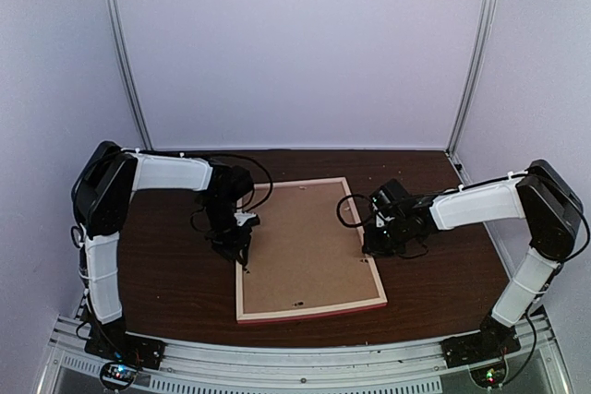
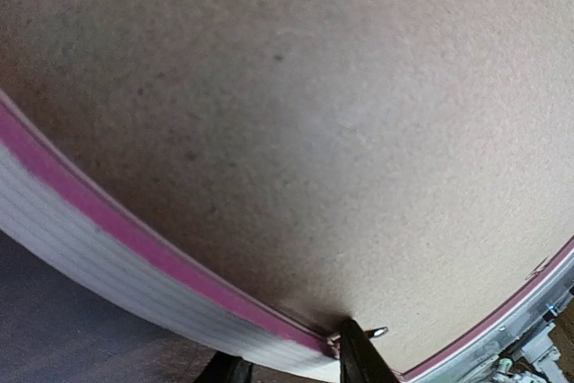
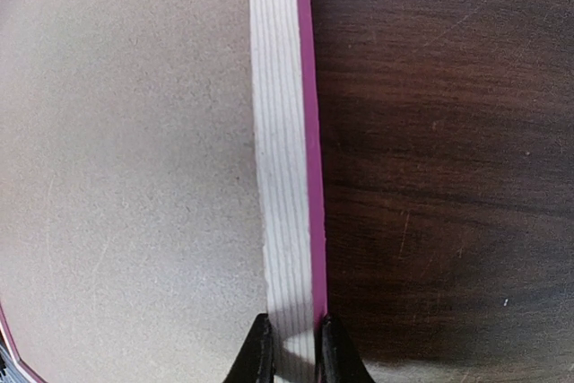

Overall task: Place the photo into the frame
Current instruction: Press the fastener onto the backboard.

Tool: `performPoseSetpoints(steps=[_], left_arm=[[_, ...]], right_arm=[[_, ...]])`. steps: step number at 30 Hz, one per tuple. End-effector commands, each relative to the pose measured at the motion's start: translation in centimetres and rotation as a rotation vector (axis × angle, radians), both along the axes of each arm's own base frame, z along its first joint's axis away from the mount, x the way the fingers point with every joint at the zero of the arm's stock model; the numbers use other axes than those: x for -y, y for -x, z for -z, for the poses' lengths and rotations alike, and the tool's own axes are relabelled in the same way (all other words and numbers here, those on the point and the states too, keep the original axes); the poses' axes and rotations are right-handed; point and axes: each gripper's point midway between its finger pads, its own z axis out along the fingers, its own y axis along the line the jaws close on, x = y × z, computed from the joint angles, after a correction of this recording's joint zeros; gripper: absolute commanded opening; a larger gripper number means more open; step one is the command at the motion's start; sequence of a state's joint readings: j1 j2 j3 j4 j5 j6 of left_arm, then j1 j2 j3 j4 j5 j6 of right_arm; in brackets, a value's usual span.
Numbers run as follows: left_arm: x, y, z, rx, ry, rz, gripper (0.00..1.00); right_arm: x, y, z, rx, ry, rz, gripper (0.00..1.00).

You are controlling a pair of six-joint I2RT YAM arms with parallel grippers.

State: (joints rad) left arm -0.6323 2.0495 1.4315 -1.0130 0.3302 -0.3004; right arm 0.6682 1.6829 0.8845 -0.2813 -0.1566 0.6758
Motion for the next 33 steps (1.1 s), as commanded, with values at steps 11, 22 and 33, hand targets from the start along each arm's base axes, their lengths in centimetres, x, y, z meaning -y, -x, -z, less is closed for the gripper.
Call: performPoseSetpoints(steps=[11,22,33], left_arm=[[5.8,-10.3,-0.7,0.194,0.188,-0.106,0.43],[2.3,-10.1,-2.3,0.243,0.056,-0.126,0.66],[-0.4,-7.3,-3.2,0.267,0.018,-0.173,0.78]], right_arm=[[-0.2,2.9,2.4,-0.135,0.008,-0.025,0.0],[0.2,1.2,1.0,-0.107,0.025,-0.006,0.2],[0.8,-1.2,-0.3,-0.076,0.038,0.007,0.39]])
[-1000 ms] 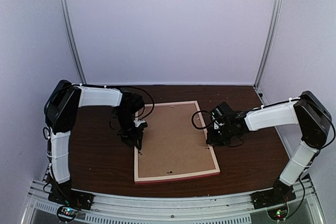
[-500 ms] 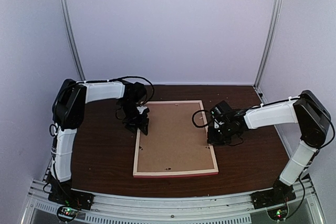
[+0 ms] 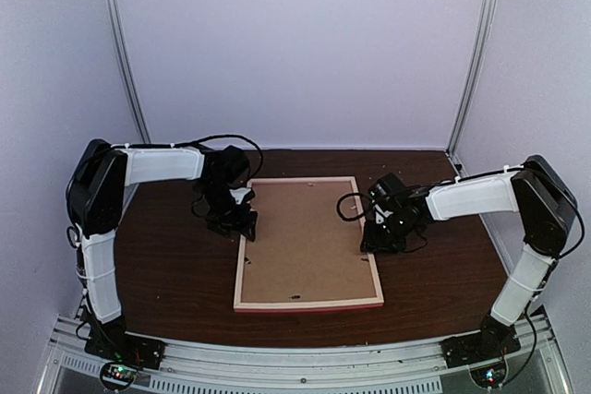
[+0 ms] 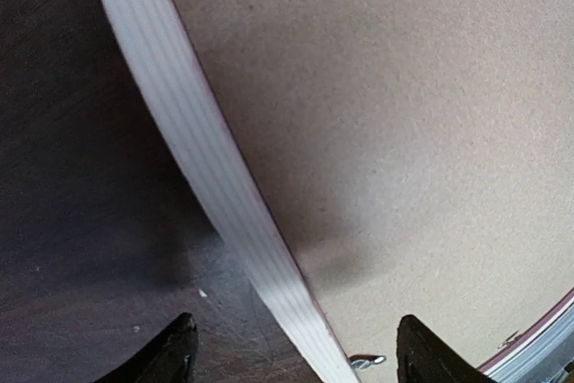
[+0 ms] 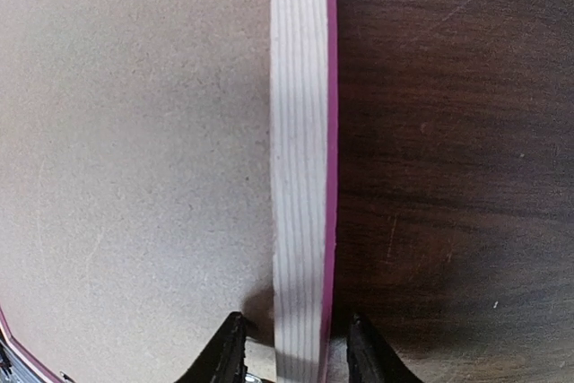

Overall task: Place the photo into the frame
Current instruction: Press the fastener onto the backboard.

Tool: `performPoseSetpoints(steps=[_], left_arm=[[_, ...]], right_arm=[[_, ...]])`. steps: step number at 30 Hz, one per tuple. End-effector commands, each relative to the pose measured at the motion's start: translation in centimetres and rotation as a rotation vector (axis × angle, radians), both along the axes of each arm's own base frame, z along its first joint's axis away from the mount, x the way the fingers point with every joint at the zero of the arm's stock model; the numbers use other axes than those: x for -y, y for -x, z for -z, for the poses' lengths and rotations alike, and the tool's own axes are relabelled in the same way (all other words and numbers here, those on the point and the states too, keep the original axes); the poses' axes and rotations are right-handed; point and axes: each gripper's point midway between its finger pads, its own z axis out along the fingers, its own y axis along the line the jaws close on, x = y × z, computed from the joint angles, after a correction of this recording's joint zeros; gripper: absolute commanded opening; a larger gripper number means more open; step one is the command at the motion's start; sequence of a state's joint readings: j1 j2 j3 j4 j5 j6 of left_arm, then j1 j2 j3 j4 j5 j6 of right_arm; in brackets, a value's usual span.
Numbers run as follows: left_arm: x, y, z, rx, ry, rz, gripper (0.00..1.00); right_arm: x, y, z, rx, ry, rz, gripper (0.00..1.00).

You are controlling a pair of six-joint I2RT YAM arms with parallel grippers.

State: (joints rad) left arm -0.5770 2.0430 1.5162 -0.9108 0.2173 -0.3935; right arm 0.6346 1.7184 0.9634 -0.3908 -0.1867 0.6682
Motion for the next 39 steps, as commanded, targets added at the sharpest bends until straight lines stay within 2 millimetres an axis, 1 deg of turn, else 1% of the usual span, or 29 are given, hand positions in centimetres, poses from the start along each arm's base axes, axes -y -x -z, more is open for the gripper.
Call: performPoseSetpoints(steps=[1,4,9,13,18,21,27,30,35,39], left_arm=[[-0.3,-0.3,-1.3,0.066,0.011,-0.025,0.79],[-0.5,0.6,-1.3,0.057,0.014,-0.023,0.8],[-0.5,2.3,-0.5,0.031,-0.007,-0.006,0.82],[-0.9,2.6,0.3,0.028,-0.038,0.001,0.82],[-0.8,3.0,1.4,0.01,-0.069,0.031,0.82],[-0.7,3.2,1.9,0.005,-0.083,0.043,0.81],[-1.5,3.8,2.1,0.003,-0.149,0.072,0.75],[-1.8,4.4,2.2,-0.006,-0.181,0.101,0.73],[-2.3,6.0,2.7,-0.057,-0.21,0.143,0.65],[-2.7,7.0,2.7,-0.091,-0.217,0.177,0.62]], right_arm=[[0.4,-0.9,-0.1,-0.009,0.021,-0.003,0.39],[0.5,-1.6,0.0,-0.003,0.023,0.005,0.37],[0.4,-2.7,0.3,-0.002,0.016,0.011,0.28],[0.0,-2.8,0.5,-0.007,0.005,0.007,0.19],[0.0,-2.7,0.6,-0.011,0.004,0.007,0.12],[0.0,-2.7,0.7,-0.014,0.003,0.007,0.1],[0.0,-2.6,0.7,-0.015,-0.002,0.007,0.08],[-0.1,-2.6,0.7,-0.014,-0.003,0.005,0.07],[0.0,-2.5,0.7,-0.016,0.001,0.005,0.06],[0.0,-2.5,0.8,-0.019,0.0,0.007,0.06]])
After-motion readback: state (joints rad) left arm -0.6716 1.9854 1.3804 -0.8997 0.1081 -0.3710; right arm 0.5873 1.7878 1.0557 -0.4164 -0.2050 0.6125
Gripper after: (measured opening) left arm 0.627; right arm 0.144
